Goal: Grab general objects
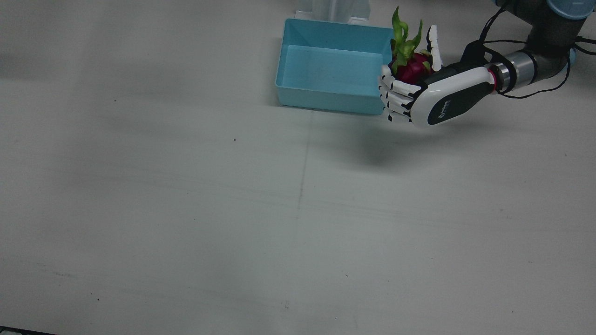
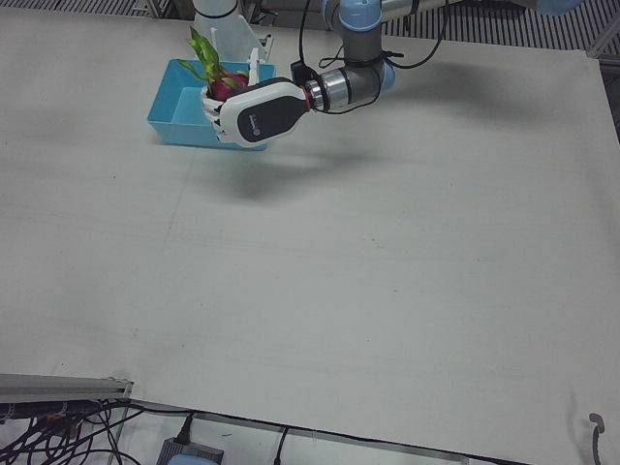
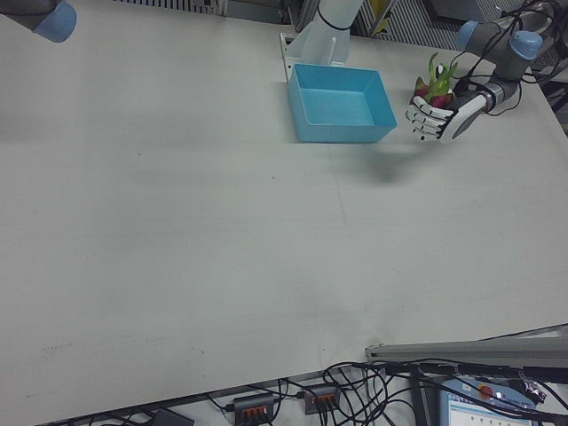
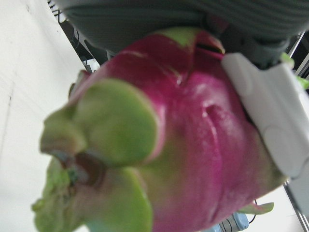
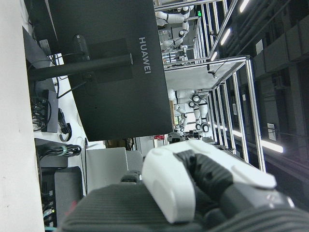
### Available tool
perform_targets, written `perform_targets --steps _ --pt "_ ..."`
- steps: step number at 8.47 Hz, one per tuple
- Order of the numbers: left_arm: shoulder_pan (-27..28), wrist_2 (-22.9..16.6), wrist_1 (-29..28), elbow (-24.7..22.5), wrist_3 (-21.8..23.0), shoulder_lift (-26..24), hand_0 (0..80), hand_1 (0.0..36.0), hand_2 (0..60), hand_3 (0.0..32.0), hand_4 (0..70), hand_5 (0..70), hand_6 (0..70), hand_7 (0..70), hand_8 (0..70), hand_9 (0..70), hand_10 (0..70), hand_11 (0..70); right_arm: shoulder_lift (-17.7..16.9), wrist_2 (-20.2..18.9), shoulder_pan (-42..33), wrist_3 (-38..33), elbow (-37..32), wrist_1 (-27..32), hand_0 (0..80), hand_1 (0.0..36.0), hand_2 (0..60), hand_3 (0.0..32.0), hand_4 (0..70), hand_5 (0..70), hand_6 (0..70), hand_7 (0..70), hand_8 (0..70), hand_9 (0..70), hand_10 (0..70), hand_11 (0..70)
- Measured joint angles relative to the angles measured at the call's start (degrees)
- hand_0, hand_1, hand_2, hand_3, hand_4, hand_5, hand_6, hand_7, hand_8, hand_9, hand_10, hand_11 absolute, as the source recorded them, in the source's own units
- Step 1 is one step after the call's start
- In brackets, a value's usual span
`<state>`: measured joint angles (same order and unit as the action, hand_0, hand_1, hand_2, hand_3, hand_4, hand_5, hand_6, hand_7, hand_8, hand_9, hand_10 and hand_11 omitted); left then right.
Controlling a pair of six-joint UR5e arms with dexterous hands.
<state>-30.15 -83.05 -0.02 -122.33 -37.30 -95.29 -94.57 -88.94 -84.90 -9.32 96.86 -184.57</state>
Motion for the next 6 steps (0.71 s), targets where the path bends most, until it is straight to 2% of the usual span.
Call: perform_targets --steps 3,6 --pt "7.1 0.1 8.3 -1.0 -3.1 -8.5 50.0 15.4 60.0 0.0 70.0 70.0 70.0 70.0 70.0 70.0 70.0 70.0 0.0 0.0 0.0 0.0 0.0 0.0 0.0 0.0 0.0 0.0 0.0 0.0 0.0 0.0 0.0 0.0 0.0 0.0" --pt "11.4 0.4 11.2 -0.7 -6.1 -11.7 48.5 11.8 60.0 0.0 70.0 70.0 70.0 70.0 70.0 70.0 70.0 70.0 0.0 0.0 0.0 0.0 0.0 0.0 0.0 0.0 0.0 0.0 0.0 0.0 0.0 0.0 0.0 0.0 0.0 0.0"
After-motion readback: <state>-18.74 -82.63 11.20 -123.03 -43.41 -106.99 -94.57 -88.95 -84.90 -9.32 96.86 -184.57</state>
